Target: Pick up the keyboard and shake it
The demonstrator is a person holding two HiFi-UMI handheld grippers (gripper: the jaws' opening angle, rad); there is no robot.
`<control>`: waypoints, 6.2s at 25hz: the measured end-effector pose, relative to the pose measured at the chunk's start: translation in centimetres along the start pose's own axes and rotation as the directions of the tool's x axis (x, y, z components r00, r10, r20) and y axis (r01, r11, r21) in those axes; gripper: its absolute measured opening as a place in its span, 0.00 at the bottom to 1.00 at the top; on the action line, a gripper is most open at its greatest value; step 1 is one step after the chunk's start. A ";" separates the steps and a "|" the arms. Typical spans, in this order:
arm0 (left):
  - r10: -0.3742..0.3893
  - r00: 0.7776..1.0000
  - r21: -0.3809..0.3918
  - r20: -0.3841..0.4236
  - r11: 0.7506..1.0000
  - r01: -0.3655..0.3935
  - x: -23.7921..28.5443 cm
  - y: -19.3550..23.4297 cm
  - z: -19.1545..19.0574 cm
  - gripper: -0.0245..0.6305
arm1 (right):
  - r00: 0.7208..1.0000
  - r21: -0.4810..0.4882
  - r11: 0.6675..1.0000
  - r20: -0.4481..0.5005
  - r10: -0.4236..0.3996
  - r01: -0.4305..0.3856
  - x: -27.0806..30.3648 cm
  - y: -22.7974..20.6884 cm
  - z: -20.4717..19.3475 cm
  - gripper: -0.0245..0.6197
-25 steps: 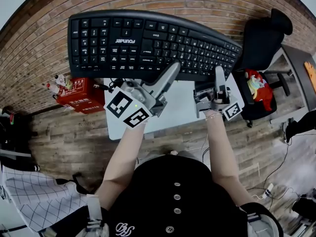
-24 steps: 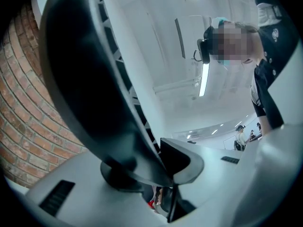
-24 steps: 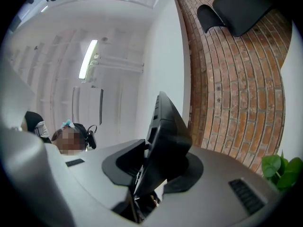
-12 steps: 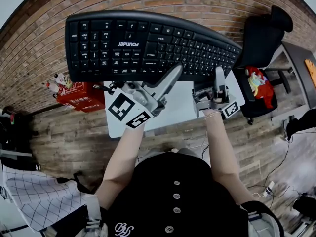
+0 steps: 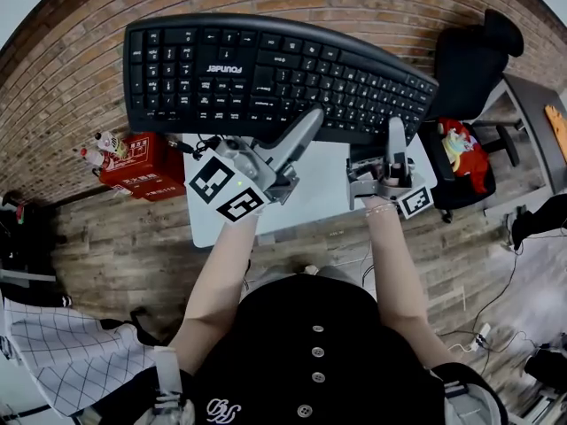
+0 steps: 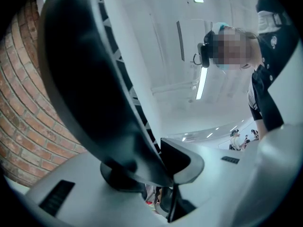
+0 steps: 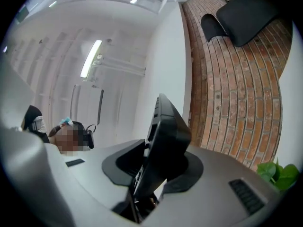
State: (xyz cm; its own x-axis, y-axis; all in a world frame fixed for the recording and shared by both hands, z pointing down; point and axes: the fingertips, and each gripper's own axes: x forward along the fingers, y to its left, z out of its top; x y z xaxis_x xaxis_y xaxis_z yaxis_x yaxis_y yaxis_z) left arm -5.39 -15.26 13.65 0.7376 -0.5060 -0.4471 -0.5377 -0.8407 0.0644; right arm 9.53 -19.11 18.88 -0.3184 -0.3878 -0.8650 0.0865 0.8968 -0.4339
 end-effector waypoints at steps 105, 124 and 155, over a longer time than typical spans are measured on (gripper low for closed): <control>0.150 0.985 -0.722 -0.089 0.671 -0.168 -10.6 -1.6 -19.4 0.23 | 0.795 -0.164 0.800 -0.111 -0.596 0.577 -16.8 0.8 -3.4 0.21; 0.247 0.907 -0.784 -0.340 0.457 -0.419 -16.4 -4.4 -29.3 0.23 | 0.601 -0.023 0.613 -0.173 -0.780 0.790 -28.3 -2.0 -5.7 0.21; 0.004 0.776 -0.690 -0.631 0.455 -0.563 -18.1 -9.0 -35.9 0.37 | 0.483 0.090 0.477 -0.062 -0.873 0.874 -34.0 -6.9 -4.6 0.20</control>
State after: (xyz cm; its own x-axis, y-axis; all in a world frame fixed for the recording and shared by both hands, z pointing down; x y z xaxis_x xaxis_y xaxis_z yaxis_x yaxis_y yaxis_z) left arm 0.79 -5.51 53.21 0.8280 -0.5175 0.2160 -0.3779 -0.2305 0.8967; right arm 15.43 -11.14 52.39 -0.2882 -0.9573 -0.0236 -0.1520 0.0701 -0.9859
